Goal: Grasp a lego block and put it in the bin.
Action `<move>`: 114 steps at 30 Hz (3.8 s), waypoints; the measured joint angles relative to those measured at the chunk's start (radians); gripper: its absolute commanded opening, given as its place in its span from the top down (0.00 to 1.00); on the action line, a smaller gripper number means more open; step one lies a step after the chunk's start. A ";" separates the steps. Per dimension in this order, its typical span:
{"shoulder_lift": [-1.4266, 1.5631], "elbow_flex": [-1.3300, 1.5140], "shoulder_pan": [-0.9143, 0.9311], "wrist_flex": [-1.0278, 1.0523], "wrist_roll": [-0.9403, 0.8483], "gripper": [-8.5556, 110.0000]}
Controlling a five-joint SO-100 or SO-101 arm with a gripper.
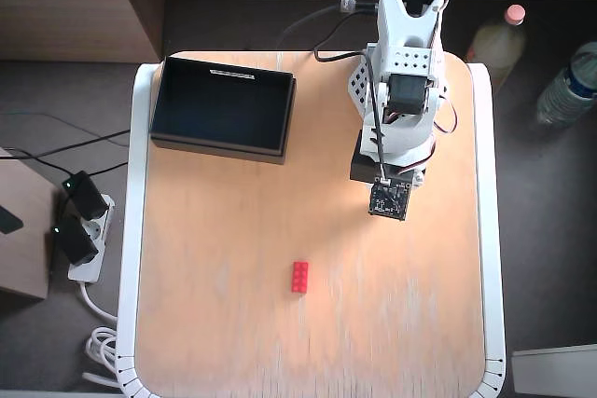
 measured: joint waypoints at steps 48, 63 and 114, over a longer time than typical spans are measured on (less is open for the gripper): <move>0.000 0.000 0.000 0.000 0.014 0.92; 0.000 0.000 0.000 0.000 0.040 0.93; -1.152 -0.890 0.331 -0.167 0.403 0.92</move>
